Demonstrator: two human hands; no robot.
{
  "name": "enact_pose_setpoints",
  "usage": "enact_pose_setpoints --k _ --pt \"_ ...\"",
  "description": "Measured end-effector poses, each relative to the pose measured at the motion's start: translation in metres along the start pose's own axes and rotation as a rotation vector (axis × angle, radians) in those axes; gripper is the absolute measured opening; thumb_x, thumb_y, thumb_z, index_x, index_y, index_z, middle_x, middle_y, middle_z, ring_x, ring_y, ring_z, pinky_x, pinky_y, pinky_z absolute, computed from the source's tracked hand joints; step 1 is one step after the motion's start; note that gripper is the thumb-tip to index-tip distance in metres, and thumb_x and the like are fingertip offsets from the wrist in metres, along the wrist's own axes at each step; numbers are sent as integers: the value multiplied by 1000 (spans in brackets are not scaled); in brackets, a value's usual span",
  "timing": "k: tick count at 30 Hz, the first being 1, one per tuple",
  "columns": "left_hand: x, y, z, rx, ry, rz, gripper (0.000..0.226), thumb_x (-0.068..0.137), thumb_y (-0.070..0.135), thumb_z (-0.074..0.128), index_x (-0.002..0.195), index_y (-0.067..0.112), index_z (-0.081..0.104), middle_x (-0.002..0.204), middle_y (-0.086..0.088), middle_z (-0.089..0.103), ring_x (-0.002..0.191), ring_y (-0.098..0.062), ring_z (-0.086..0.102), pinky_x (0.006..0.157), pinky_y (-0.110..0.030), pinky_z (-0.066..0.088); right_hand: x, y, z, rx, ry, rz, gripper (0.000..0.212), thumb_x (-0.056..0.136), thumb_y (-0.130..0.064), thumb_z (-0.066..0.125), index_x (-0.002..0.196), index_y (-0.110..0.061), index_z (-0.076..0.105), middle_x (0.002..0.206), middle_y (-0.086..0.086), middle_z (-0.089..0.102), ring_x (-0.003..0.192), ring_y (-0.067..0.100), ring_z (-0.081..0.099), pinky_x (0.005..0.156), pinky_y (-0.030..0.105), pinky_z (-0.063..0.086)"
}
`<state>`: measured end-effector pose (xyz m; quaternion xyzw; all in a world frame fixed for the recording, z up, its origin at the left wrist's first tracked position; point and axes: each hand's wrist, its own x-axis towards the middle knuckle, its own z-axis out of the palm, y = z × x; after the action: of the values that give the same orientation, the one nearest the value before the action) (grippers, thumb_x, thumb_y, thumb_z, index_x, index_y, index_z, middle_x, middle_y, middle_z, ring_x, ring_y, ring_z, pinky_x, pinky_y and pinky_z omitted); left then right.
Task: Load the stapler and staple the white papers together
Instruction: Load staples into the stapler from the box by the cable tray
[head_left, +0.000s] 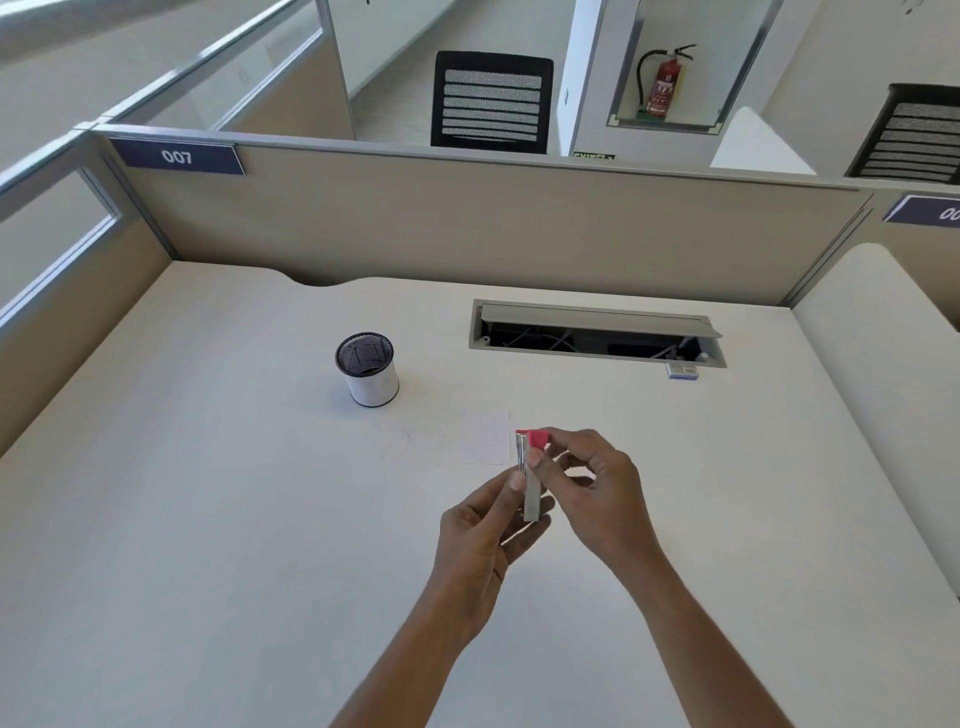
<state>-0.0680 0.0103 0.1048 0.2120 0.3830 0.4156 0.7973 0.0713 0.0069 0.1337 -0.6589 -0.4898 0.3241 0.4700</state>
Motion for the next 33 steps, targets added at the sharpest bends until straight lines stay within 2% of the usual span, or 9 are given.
enact_pose_setpoints --k 4,7,8,10,13,19,27,30,33 --pt "1 -3 0 1 8 22 41 86 8 75 126 4 69 116 -28 73 112 -38 71 92 -34 59 6 5 6 143 -9 129 25 89 -32 76 114 -33 74 117 -11 69 101 6 68 72 20 55" --pt "1 -3 1 19 -1 28 39 87 6 74 126 4 70 113 -27 74 113 -38 70 91 -33 60 11 8 10 374 -61 336 55 81 -51 74 128 -24 65 120 -5 73 115 14 68 93 35 56" --pt "1 -3 1 29 -10 30 39 88 6 73 126 4 70 113 -25 74 114 -37 70 92 -33 60 11 9 10 460 -96 396 60 80 -55 72 128 -20 66 119 -2 74 117 18 68 95 39 55" --pt "0 -2 3 53 -38 33 38 89 6 72 127 5 69 115 -22 75 114 -33 71 96 -35 58 11 7 11 600 -151 464 56 86 -55 64 121 -13 69 119 4 75 117 22 69 96 43 54" --pt "-2 -3 3 90 -66 37 35 91 5 71 126 4 70 116 -20 75 114 -31 72 99 -37 57 12 3 11 735 -147 510 51 94 -50 58 117 -6 70 118 9 75 112 24 72 99 44 54" --pt "-2 -6 4 149 -44 36 31 91 4 72 122 2 72 112 -19 77 111 -30 73 98 -39 58 13 4 15 758 -58 570 47 89 -45 67 111 -3 72 111 12 77 88 18 71 89 37 58" --pt "-1 -11 4 184 -22 45 30 91 3 72 121 1 73 109 -18 78 109 -28 74 98 -38 58 12 7 20 769 20 585 36 89 -38 72 99 -3 75 101 16 77 74 18 67 76 36 57" --pt "-1 -11 4 182 -18 48 30 91 4 71 121 1 72 110 -18 77 109 -29 74 98 -37 58 12 7 20 760 15 577 37 90 -38 71 101 -2 74 101 16 78 74 18 68 76 35 58" --pt "0 -11 2 171 -31 53 31 92 5 70 123 2 72 110 -20 77 110 -30 74 97 -38 58 12 9 20 697 -17 537 39 92 -41 67 102 -5 76 103 11 79 83 18 73 82 36 59"
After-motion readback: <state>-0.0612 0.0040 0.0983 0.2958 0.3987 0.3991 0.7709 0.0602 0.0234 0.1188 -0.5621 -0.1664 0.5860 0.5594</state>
